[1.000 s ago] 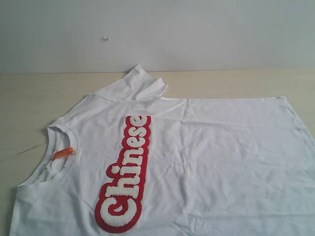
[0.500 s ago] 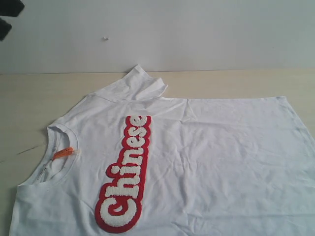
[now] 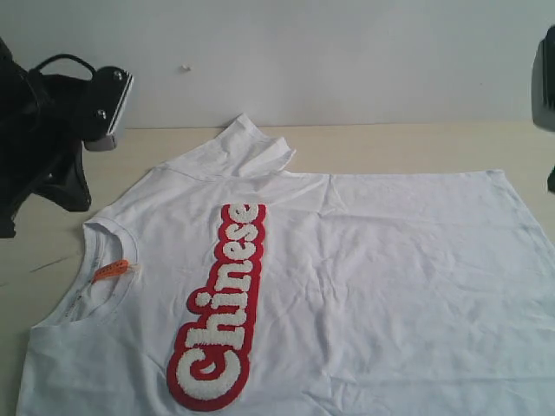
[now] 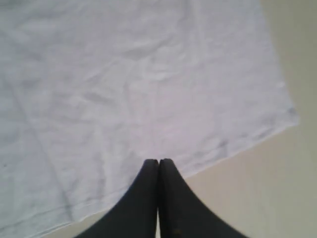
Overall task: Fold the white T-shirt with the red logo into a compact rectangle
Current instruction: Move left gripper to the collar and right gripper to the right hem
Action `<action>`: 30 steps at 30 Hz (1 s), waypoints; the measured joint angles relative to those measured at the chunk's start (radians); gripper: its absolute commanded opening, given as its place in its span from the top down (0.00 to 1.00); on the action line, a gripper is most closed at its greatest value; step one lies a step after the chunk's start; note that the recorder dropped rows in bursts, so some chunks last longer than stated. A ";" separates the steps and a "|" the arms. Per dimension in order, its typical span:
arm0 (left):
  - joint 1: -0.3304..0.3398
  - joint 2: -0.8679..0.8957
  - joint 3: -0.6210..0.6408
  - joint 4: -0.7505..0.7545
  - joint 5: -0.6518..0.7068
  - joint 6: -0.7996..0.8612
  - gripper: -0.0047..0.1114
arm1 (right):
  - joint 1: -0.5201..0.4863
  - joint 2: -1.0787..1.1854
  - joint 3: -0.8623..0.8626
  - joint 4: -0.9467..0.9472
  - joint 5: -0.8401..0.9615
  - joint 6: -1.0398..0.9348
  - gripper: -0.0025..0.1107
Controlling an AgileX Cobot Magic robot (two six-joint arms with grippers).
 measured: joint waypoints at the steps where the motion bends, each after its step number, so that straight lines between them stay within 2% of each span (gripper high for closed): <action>1: 0.000 0.025 0.009 0.002 0.002 0.000 0.96 | 0.000 0.024 0.029 -0.008 0.026 -0.007 0.98; 5: 0.000 0.073 0.044 0.004 0.006 0.000 0.96 | 0.000 0.085 0.118 -0.016 0.044 -0.021 0.94; 7: 0.000 0.086 0.054 0.002 0.004 0.000 0.87 | 0.000 0.092 0.146 -0.018 0.010 -0.022 0.83; 9: 0.000 0.086 0.055 -0.005 0.004 0.002 0.71 | 0.000 0.092 0.156 -0.020 -0.009 -0.022 0.69; 10: 0.000 0.086 0.055 -0.010 0.004 0.001 0.60 | 0.000 0.092 0.158 -0.020 -0.019 -0.025 0.62; 12: 0.000 0.086 0.055 -0.020 0.004 0.001 0.34 | 0.000 0.092 0.163 -0.020 -0.034 -0.031 0.42; 14: 0.000 0.086 0.055 -0.036 0.002 0.001 0.15 | 0.000 0.092 0.166 -0.017 -0.056 -0.036 0.22; 16: 0.000 0.086 0.055 -0.048 -0.020 -0.006 0.05 | 0.000 0.092 0.166 -0.005 -0.066 -0.037 0.07; 30: 0.000 0.090 0.124 -0.142 -0.084 -0.012 0.06 | 0.000 0.100 0.166 -0.017 -0.060 -0.217 0.05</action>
